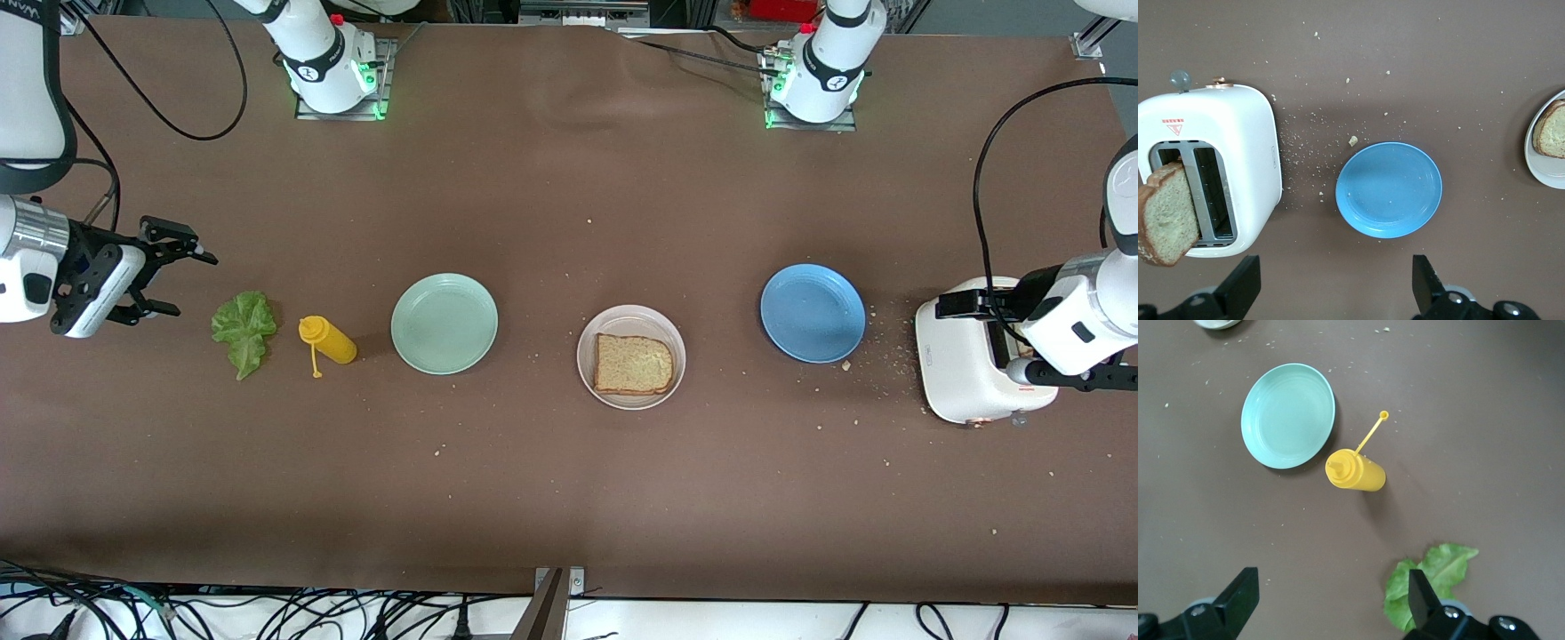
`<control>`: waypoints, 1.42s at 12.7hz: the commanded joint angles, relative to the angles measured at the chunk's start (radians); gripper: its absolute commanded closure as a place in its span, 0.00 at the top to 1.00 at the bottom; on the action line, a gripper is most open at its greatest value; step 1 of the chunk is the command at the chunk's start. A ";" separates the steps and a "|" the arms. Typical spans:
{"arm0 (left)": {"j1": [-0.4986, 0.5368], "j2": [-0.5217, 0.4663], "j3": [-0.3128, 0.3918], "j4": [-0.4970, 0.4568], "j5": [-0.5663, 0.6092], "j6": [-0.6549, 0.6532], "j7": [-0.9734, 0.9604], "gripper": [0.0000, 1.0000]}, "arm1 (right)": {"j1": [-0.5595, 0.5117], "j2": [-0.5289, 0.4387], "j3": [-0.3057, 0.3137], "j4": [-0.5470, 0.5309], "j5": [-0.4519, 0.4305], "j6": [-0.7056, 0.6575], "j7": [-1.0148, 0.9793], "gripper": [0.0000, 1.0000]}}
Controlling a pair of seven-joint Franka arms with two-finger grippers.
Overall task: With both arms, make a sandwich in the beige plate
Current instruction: 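Reach the right gripper to the yellow mustard bottle and grasp it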
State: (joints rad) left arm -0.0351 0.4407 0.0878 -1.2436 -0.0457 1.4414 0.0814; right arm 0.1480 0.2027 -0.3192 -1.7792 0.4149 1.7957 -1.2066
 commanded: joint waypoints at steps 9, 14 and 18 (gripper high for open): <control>-0.006 -0.005 -0.010 0.007 0.056 -0.009 -0.015 1.00 | -0.119 0.220 -0.029 -0.105 0.475 0.037 -0.718 0.99; -0.008 -0.007 -0.010 0.007 0.058 -0.009 -0.015 1.00 | -0.120 0.337 -0.027 -0.103 0.678 -0.054 -0.914 0.99; -0.008 -0.007 -0.010 0.006 0.058 -0.009 -0.015 1.00 | -0.123 0.382 -0.026 -0.103 0.720 -0.073 -0.969 0.99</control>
State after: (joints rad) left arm -0.0383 0.4407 0.0849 -1.2436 -0.0309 1.4414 0.0801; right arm 0.0362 0.5785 -0.3480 -1.8903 1.1096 1.7480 -2.1455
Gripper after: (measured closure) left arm 0.000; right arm 0.004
